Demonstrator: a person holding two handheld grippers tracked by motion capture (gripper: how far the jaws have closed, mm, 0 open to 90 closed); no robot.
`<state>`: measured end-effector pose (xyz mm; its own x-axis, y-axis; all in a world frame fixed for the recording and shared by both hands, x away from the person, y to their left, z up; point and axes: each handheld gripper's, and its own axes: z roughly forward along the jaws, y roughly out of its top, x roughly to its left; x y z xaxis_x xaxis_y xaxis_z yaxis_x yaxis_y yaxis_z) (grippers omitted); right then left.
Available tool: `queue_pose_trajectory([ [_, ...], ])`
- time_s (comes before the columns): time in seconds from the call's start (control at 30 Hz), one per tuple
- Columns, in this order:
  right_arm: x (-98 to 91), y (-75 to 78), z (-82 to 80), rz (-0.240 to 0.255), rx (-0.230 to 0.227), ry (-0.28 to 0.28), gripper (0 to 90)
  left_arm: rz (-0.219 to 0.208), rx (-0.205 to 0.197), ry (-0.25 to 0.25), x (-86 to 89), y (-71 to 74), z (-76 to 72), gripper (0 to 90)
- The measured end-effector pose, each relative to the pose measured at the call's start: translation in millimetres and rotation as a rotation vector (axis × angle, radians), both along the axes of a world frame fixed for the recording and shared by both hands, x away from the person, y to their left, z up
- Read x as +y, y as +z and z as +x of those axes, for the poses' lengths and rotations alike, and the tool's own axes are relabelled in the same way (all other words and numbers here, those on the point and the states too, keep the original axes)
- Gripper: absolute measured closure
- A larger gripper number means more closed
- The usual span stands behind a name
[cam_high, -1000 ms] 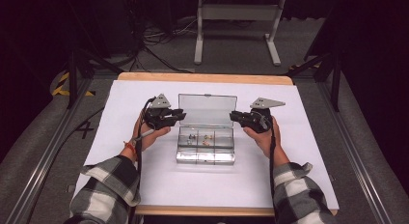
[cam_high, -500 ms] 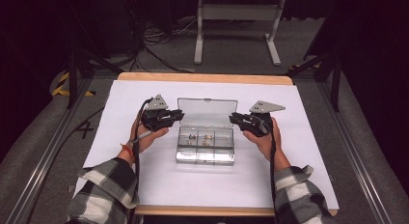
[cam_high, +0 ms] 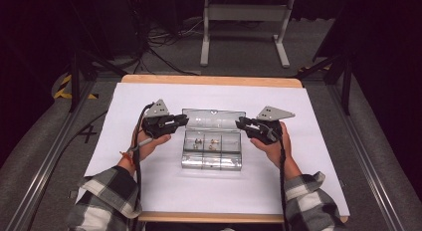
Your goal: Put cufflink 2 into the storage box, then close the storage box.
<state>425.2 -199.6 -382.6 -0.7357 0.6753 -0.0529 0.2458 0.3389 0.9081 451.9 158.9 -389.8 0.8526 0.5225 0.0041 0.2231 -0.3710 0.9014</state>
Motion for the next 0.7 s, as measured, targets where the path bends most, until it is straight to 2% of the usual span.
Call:
queue_pose_trajectory([
  [0.17, -1.1, -0.9, -4.5, -0.001, -0.001, 0.006, 74.2, -0.003, 0.009, -0.003, 0.9, -1.6, -4.0, 78.9],
  [0.3, -0.8, -0.3, -6.8, -0.013, 0.001, 0.011, 73.8, 0.013, 0.003, 0.002, 2.8, -1.9, -8.4, 80.2],
  [0.47, -0.5, -0.1, -6.5, -0.022, -0.009, 0.021, 74.0, -0.007, 0.002, 0.010, 8.6, -2.2, -12.1, 81.2],
  [0.7, 0.1, -0.2, -12.4, -0.043, -0.021, 0.030, 73.5, 0.024, -0.014, -0.010, 9.3, -5.2, -16.8, 84.2],
])
